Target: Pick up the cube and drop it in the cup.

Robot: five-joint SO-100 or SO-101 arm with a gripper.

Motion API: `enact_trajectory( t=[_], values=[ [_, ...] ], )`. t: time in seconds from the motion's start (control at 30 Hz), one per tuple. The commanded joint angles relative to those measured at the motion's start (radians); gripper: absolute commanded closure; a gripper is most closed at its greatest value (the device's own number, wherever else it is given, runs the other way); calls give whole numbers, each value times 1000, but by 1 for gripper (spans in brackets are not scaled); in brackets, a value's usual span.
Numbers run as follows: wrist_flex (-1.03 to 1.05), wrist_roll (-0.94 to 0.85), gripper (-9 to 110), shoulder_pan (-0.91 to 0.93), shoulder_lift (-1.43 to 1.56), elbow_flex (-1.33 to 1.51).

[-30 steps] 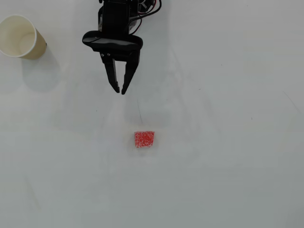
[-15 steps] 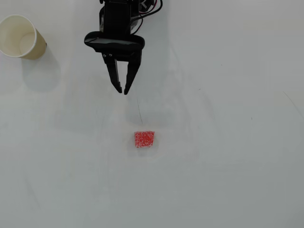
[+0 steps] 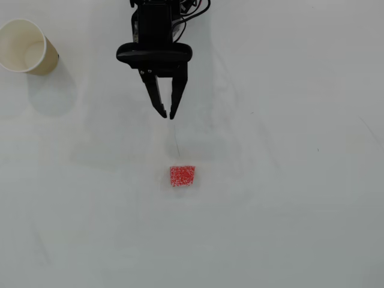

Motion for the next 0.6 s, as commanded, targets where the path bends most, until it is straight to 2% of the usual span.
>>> enact_trajectory(
  t=[0.0,0.1,0.43,0.57],
  values=[
    [-6,-2,100,-5,25,34],
    [-14,-3,89,-18,25,34],
    [-6,-6,75,-38,23,34],
    [-3,0,74,-49,23,34]
  ],
)
